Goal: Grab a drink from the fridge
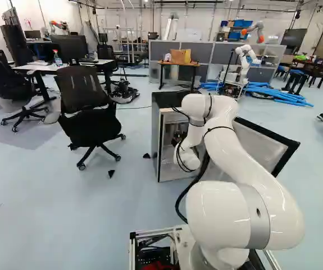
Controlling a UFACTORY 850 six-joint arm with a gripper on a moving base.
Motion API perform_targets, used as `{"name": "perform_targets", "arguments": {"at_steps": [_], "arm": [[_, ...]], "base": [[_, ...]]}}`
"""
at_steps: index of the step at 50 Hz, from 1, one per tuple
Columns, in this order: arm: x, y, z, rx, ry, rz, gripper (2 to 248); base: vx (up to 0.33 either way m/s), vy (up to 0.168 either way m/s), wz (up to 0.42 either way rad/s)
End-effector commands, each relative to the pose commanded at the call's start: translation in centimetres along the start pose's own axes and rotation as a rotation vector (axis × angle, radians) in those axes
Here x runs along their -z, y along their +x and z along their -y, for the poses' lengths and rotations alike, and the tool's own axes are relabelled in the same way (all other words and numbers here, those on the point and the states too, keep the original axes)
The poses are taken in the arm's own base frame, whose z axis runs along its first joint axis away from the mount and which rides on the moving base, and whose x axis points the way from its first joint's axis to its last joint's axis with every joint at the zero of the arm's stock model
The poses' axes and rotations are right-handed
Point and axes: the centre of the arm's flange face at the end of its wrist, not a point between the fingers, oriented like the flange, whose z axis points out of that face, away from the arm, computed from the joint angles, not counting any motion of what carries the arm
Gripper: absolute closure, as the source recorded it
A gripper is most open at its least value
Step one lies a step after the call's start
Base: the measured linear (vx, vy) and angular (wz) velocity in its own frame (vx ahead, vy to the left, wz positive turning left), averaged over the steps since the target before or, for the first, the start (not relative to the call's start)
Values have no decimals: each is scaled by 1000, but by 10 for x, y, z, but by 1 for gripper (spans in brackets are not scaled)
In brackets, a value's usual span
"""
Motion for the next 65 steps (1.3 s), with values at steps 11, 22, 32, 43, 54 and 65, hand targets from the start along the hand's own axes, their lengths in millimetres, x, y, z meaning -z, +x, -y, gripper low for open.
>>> {"name": "perform_targets", "arguments": {"at_steps": [11, 22, 32, 43, 54, 65], "arm": [[0, 0, 0, 0, 0, 0, 84], [0, 0, 0, 0, 0, 0, 84], [0, 0, 0, 0, 0, 0, 84], [-5, -1, 0, 2, 1, 3, 84], [-11, -3, 0, 4, 2, 5, 84], [-19, -5, 0, 7, 4, 5, 84]], "base": [[0, 0, 0], [0, 0, 0], [0, 0, 0], [0, 0, 0], [0, 0, 0], [0, 0, 0]]}}
